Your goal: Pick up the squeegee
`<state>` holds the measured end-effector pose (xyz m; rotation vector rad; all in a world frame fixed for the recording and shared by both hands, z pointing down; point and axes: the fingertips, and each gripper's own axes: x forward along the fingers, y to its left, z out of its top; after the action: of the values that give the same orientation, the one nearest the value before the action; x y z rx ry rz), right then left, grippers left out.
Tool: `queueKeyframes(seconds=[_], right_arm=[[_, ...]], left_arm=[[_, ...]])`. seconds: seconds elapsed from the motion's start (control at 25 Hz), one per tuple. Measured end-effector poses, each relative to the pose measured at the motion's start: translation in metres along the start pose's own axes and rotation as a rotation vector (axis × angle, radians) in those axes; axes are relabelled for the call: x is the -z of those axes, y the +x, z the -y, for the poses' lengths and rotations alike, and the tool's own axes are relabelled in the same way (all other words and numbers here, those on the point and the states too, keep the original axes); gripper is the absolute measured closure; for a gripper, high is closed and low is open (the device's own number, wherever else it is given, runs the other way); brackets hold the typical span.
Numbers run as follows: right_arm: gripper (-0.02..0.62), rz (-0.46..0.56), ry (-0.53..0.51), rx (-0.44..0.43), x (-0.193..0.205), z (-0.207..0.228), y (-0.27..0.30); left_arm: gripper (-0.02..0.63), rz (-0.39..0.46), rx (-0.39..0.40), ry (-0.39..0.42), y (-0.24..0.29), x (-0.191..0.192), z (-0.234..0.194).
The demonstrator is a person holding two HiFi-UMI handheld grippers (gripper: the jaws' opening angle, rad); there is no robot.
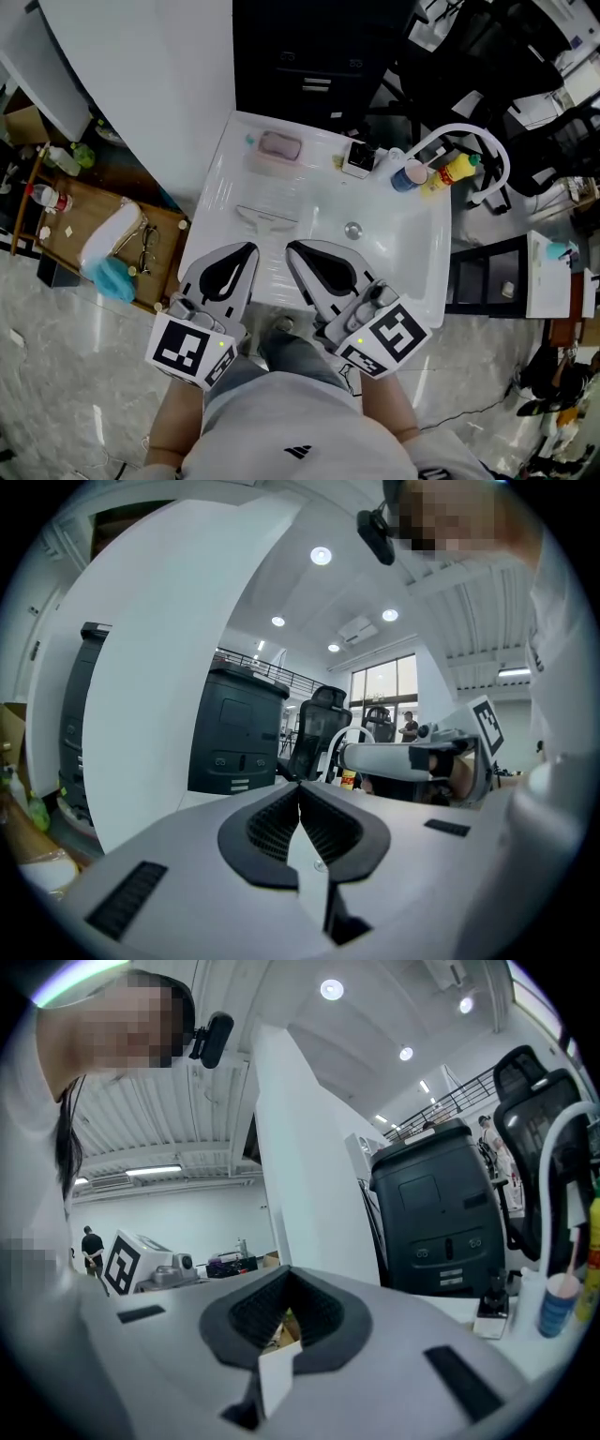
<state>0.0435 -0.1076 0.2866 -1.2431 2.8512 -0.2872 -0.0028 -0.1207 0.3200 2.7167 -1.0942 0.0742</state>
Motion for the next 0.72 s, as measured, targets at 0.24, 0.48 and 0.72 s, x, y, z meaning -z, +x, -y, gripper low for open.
queueKeyframes(seconds=[0.24, 0.48, 0.72], right_arm=[[0.586, -0.01, 0.015, -0.04, 0.002, 0.01, 0.003], [0.586, -0.028, 0.033, -0.074, 0.009, 0.017, 0.009], [0.586, -0.047, 0.063, -0.094, 0.018, 0.027, 0.013]], left_arm=[[0.592, -0.077, -0.039, -0.002, 0.012, 0.025, -0.005], [0.591, -0.153, -0.086, -0.006, 0.025, 0.052, -0.015], [0.59, -0.223, -0.119, -0.026, 0.04, 0.078, -0.024]])
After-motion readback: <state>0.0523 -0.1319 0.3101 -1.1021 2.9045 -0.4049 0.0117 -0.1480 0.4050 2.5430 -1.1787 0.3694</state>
